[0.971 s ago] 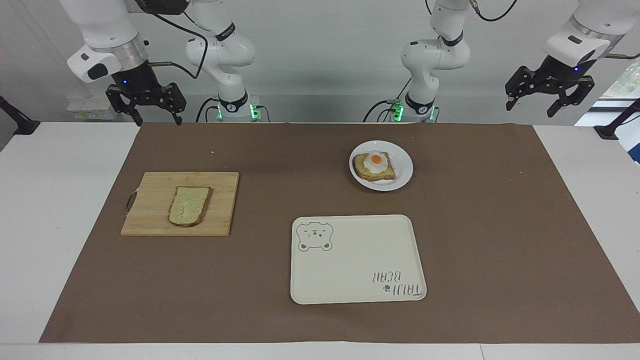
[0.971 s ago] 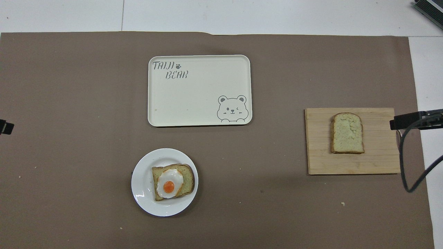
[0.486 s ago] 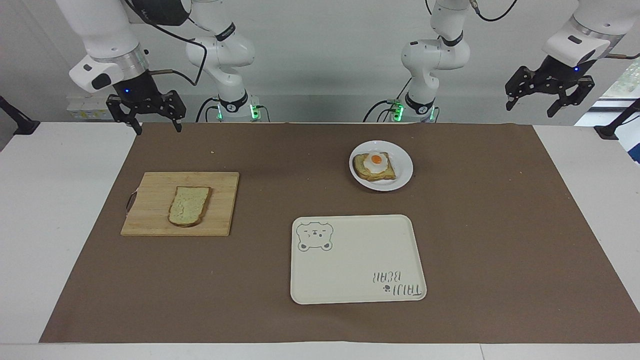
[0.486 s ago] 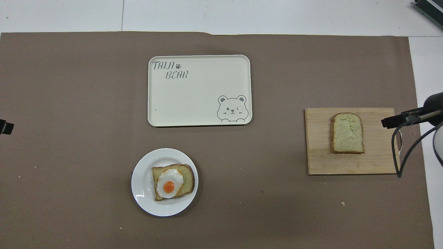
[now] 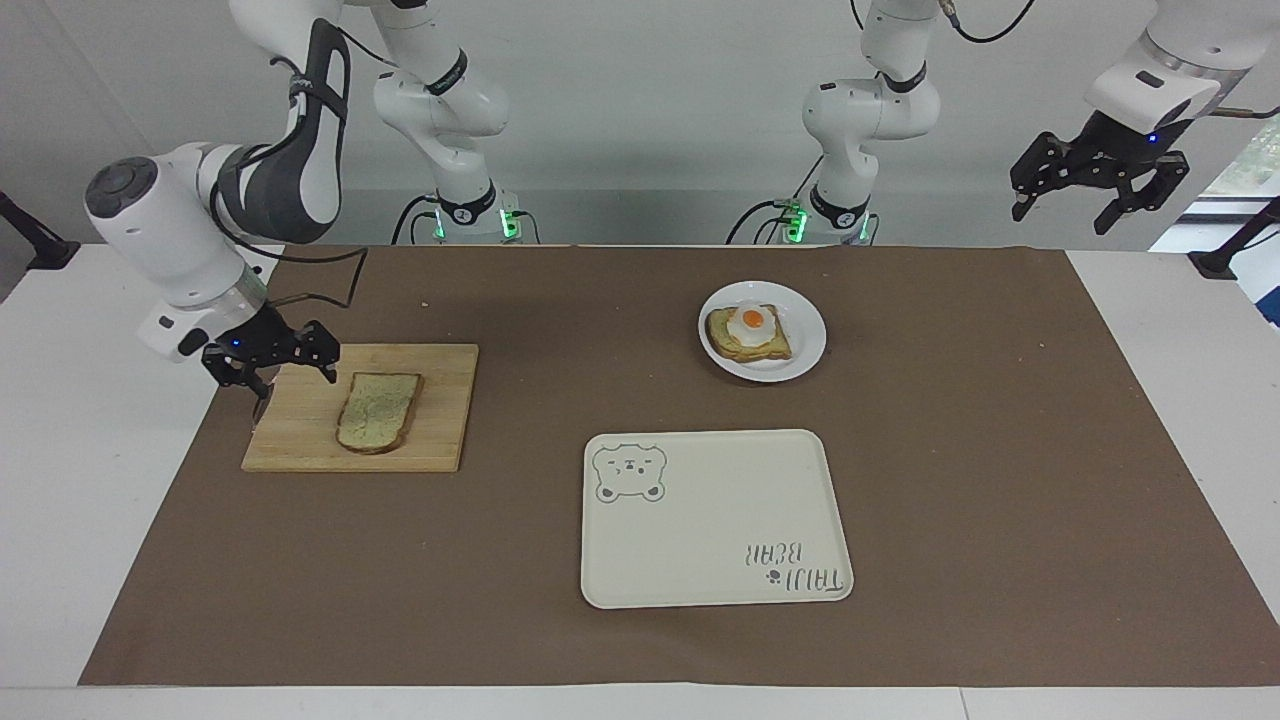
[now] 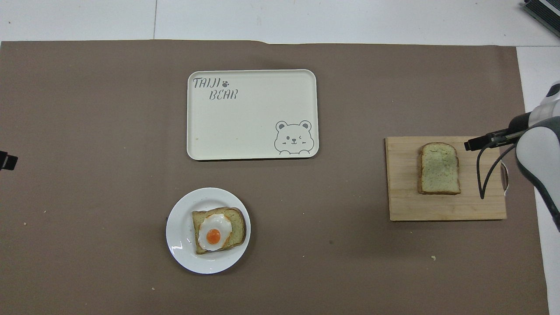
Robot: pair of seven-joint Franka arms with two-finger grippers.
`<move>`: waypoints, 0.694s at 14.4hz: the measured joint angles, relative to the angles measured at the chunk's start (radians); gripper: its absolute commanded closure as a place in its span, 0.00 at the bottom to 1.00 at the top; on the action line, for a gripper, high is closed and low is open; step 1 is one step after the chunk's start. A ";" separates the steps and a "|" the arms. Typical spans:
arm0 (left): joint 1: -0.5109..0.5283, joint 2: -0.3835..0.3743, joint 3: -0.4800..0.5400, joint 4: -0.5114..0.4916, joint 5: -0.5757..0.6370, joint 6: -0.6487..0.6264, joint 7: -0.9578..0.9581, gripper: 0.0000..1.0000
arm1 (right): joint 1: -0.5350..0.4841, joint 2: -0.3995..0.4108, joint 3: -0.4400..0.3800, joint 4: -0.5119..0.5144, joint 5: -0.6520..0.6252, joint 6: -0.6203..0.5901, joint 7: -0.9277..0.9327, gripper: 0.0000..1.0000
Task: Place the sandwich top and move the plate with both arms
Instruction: 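Reach the right gripper to the bread slice on the board and grasp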
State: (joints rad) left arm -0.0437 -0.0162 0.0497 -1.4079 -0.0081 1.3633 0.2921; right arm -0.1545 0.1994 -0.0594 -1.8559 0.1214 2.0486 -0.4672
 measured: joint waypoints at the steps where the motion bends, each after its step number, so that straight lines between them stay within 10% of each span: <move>1: 0.000 0.000 0.000 0.000 0.000 0.000 0.000 0.00 | -0.001 0.019 0.000 -0.014 0.021 0.028 0.000 0.00; 6: 0.000 0.000 0.000 0.000 0.000 0.000 0.000 0.00 | -0.010 0.080 0.000 -0.091 0.078 0.117 -0.016 0.00; 10: 0.000 0.000 0.000 0.000 0.000 0.000 0.000 0.00 | -0.014 0.080 0.000 -0.116 0.082 0.118 -0.017 0.23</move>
State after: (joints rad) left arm -0.0437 -0.0162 0.0497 -1.4079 -0.0081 1.3633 0.2921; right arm -0.1688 0.2792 -0.0596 -1.9723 0.2038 2.1666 -0.4843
